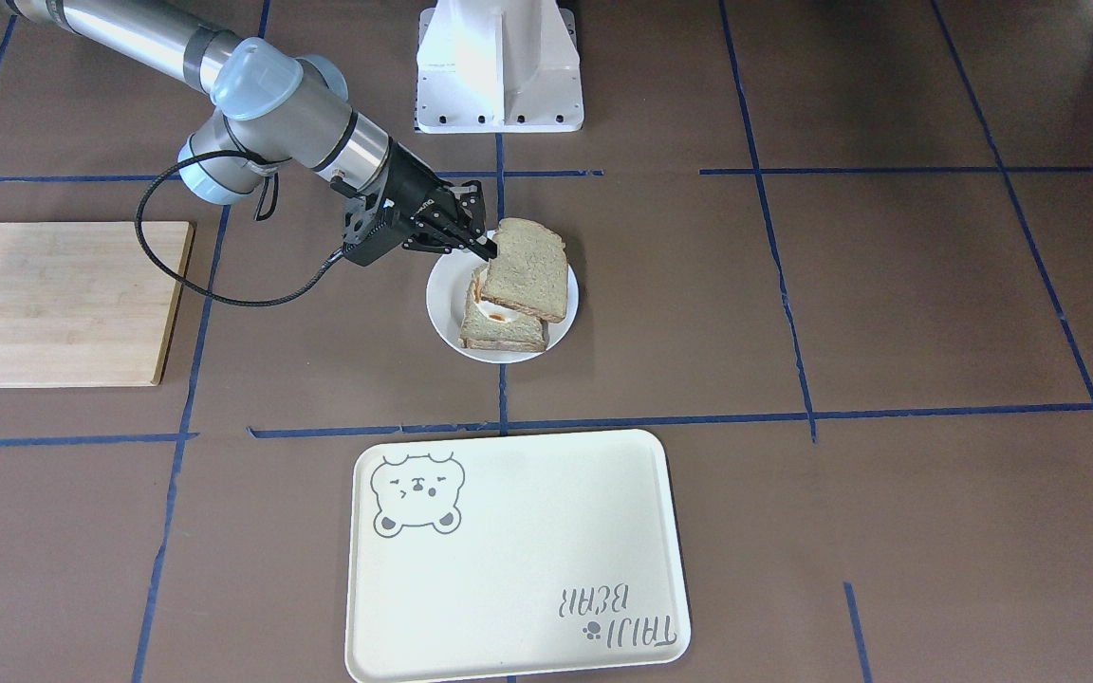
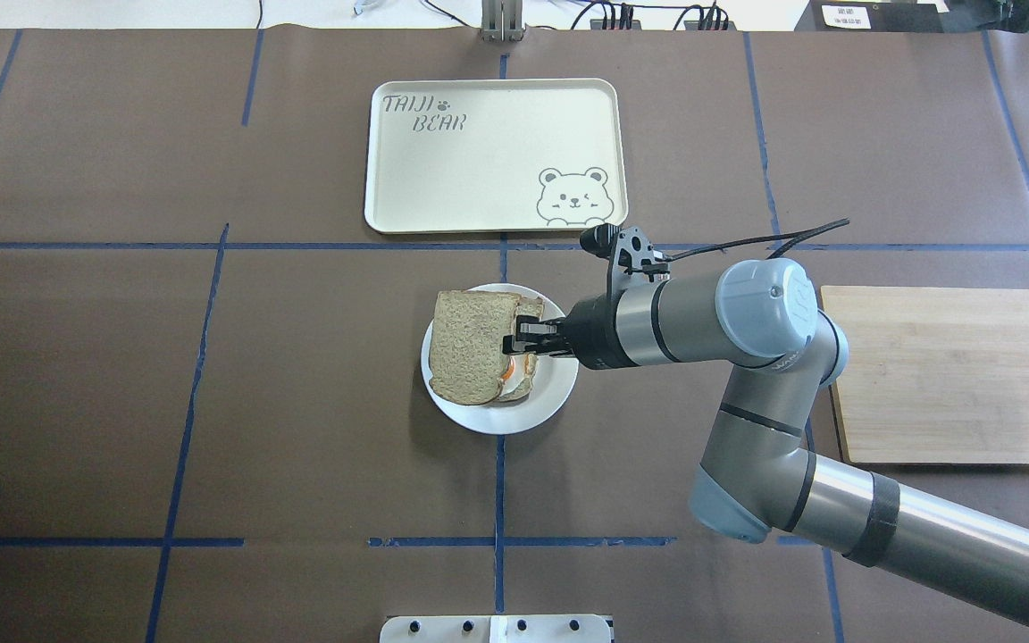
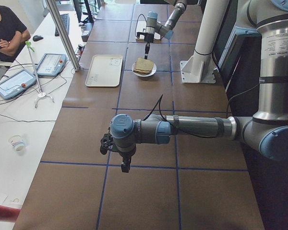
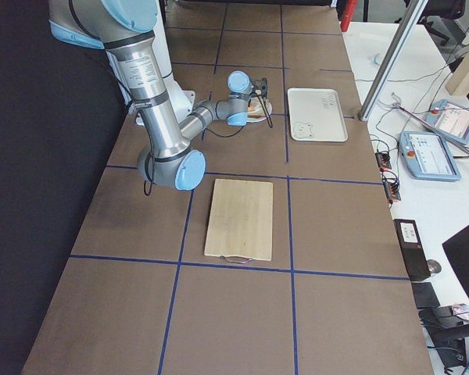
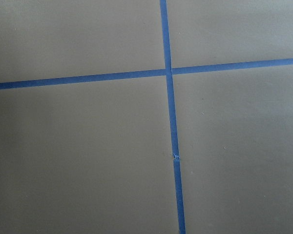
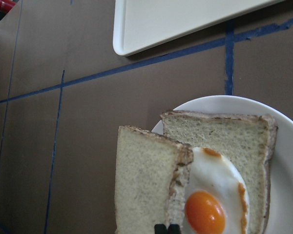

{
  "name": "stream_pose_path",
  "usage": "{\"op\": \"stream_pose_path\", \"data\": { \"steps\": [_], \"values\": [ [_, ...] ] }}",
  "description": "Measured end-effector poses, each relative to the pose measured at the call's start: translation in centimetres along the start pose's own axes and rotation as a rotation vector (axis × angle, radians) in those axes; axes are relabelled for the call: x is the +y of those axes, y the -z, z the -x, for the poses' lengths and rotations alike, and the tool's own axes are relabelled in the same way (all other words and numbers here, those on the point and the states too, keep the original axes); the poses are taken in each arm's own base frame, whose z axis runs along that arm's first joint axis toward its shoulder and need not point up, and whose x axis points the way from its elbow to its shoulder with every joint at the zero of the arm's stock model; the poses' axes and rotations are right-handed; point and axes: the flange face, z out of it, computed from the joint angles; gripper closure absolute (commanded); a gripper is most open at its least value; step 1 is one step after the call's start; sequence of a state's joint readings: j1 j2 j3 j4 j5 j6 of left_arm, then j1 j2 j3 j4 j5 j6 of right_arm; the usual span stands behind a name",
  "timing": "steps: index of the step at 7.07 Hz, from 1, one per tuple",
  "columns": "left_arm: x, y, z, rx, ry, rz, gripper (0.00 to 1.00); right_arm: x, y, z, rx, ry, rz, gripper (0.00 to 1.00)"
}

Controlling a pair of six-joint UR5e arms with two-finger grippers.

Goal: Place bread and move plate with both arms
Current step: 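Lower the bread onto the egg toast and open the right gripper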

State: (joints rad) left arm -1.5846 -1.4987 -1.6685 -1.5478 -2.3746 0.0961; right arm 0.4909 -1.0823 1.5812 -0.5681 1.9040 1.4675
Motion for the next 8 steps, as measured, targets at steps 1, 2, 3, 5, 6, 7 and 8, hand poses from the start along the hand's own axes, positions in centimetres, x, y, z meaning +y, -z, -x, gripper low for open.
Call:
{"op": "stream_pose_path", "data": {
  "steps": [1,2,3,5,6,7,8],
  "values": [
    [0.0,0.0,0.0,0.000,0.000,0.000,0.00,0.0,-0.1,-0.4,0.007,0.014,-0.002,1.00],
    [0.0,0.0,0.0,0.000,0.000,0.000,0.00,-0.2,0.0,-0.9,0.015,0.028,-0.006,1.00],
    [0.0,0.0,0.0,0.000,0.000,0.000,0.00,-0.7,0.4,-1.5,0.025,0.037,-0.015,1.00],
    [-0.1,0.0,0.0,0.000,-0.001,0.000,0.00,-1.6,0.4,-2.7,0.048,0.038,-0.024,0.99],
    [-0.1,0.0,0.0,0.000,-0.001,-0.001,0.00,-1.5,0.1,-3.0,0.057,0.036,-0.022,0.97],
    [-0.1,0.0,0.0,0.000,-0.002,-0.001,0.00,-1.4,-0.2,-3.1,0.062,0.032,-0.018,0.95],
    [-0.1,0.0,0.0,0.000,-0.001,-0.001,0.00,-1.1,-0.4,-3.0,0.063,0.030,-0.014,0.92]
  ]
}}
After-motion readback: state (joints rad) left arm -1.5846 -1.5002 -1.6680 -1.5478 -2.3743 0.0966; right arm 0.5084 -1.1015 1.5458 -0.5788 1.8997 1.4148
